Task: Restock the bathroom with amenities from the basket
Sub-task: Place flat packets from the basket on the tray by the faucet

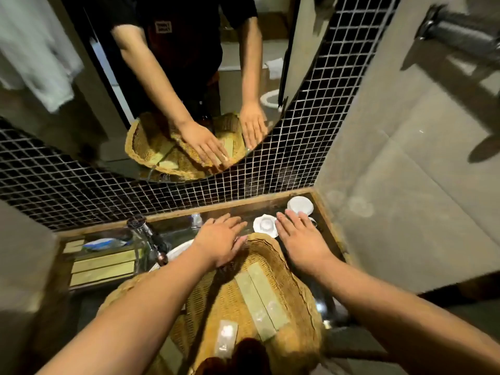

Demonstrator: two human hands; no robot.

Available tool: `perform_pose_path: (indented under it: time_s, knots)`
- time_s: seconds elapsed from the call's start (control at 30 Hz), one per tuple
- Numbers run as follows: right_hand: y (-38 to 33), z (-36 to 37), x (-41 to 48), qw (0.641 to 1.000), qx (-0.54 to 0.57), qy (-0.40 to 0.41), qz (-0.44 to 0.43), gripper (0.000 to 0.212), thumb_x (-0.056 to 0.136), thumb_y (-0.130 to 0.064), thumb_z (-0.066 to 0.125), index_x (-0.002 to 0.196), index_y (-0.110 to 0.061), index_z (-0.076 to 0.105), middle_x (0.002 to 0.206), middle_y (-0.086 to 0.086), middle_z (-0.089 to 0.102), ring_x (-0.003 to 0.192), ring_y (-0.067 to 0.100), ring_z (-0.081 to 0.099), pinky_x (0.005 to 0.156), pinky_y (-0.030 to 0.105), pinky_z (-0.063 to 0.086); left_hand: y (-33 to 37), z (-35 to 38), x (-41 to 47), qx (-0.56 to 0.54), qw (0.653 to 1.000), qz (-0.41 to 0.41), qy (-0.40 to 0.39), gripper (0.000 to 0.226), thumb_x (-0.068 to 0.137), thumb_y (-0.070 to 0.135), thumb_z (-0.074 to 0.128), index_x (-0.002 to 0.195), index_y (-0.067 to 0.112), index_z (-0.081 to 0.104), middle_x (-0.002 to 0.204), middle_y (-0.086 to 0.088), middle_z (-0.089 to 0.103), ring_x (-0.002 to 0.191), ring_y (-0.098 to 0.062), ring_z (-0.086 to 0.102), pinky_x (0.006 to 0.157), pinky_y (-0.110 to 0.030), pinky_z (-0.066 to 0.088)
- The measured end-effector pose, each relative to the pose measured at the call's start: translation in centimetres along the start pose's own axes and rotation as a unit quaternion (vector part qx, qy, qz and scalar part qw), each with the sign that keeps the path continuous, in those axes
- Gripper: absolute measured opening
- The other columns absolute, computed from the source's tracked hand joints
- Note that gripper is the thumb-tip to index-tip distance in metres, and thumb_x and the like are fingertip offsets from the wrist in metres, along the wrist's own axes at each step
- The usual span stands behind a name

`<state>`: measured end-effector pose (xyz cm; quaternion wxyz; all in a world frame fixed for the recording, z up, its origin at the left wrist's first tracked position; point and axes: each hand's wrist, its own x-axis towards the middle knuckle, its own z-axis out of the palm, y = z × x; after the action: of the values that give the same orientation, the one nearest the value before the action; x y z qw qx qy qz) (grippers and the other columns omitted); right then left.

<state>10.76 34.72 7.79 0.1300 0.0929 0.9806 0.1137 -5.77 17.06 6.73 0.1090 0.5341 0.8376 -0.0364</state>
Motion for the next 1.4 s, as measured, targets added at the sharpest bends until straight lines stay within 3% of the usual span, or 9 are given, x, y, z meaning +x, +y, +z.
perform_pose_path:
  time_s: [0.13,0.27,0.43,0.6,0.87,1.03,1.17,1.4]
  knots:
    - [-2.2,-0.7,-2.6,1.0,0.025,0.007,-0.003,0.063,0.101,-0.031,0.026,0.158,-0.011,0.007,0.166,0.011,0.003,0.152,0.03,-0.005,0.121,0.048,-0.007,1.3,0.6,-3.2,0.003,1.0,0.026,0.006,0.06,0.1,0.055,0.021,0.154,0.028,0.023,0.16,0.0,0.028,0.147,-0.023,0.019,0.113,-0.045,0.022]
    - [-5.0,0.3,-4.6,0.998,0.065,0.011,-0.021,0.067,0.101,-0.048,0.019,0.157,-0.013,0.016,0.165,0.011,0.01,0.152,0.029,0.002,0.122,0.047,-0.003,2.4,2.4,-6.1,0.011,0.998,0.055,-0.028,0.062,0.099,0.056,0.022,0.155,0.029,0.017,0.162,0.0,0.021,0.148,-0.022,0.015,0.117,-0.046,0.018]
    - [-8.8,3.7,-6.6,0.992,0.1,-0.081,-0.015,0.078,0.097,-0.062,0.021,0.158,-0.014,0.008,0.165,0.011,0.008,0.152,0.029,0.005,0.121,0.046,0.008,3.5,5.5,-8.2,0.041,0.993,0.071,-0.085,0.062,0.1,0.053,0.03,0.155,0.028,0.019,0.163,-0.002,0.017,0.148,-0.025,0.014,0.115,-0.048,0.018]
    - [-10.9,6.2,-7.4,0.982,0.128,-0.138,-0.009,0.087,0.095,-0.067,0.03,0.158,-0.015,0.001,0.166,0.012,0.001,0.152,0.031,0.003,0.121,0.045,0.009,4.7,7.2,-8.2,0.035,0.99,0.059,-0.127,0.063,0.1,0.051,0.035,0.156,0.03,0.015,0.164,0.0,0.01,0.149,-0.029,0.009,0.115,-0.052,0.019]
    - [-12.0,9.3,-6.0,0.962,0.203,-0.182,0.02,0.09,0.093,-0.069,0.033,0.156,-0.022,-0.011,0.163,0.004,-0.022,0.152,0.029,-0.006,0.122,0.047,0.013,4.7,10.5,-7.3,0.019,0.981,0.054,-0.186,0.067,0.099,0.057,0.034,0.155,0.035,0.007,0.165,0.0,-0.007,0.149,-0.03,0.003,0.114,-0.055,0.018]
    - [-12.5,10.2,-5.0,0.959,0.226,-0.172,0.021,0.093,0.092,-0.06,0.044,0.157,-0.021,-0.011,0.162,0.004,-0.024,0.151,0.035,-0.006,0.113,0.045,0.032,4.1,12.3,-7.0,-0.004,0.988,0.052,-0.148,0.066,0.099,0.053,0.037,0.155,0.037,0.006,0.165,-0.001,-0.009,0.149,-0.03,0.001,0.114,-0.055,0.017]
    - [-13.0,10.2,-3.7,0.967,0.199,-0.157,-0.032,0.09,0.092,-0.055,0.047,0.157,-0.02,-0.006,0.164,0.003,-0.021,0.151,0.034,-0.002,0.107,0.047,0.04,3.0,13.1,-7.5,-0.01,0.993,0.039,-0.107,0.062,0.1,0.045,0.042,0.154,0.034,0.014,0.165,-0.003,0.0,0.149,-0.029,0.003,0.112,-0.053,0.019]
    - [-12.6,8.6,0.2,0.961,0.155,-0.148,-0.176,0.087,0.092,-0.053,0.05,0.158,-0.022,0.001,0.164,-0.002,-0.019,0.151,0.032,-0.006,0.105,0.051,0.044,-0.3,13.4,-9.8,0.004,0.991,0.006,-0.13,0.069,0.096,0.046,0.049,0.153,0.035,0.012,0.165,-0.005,0.002,0.148,-0.03,0.006,0.115,-0.052,0.019]
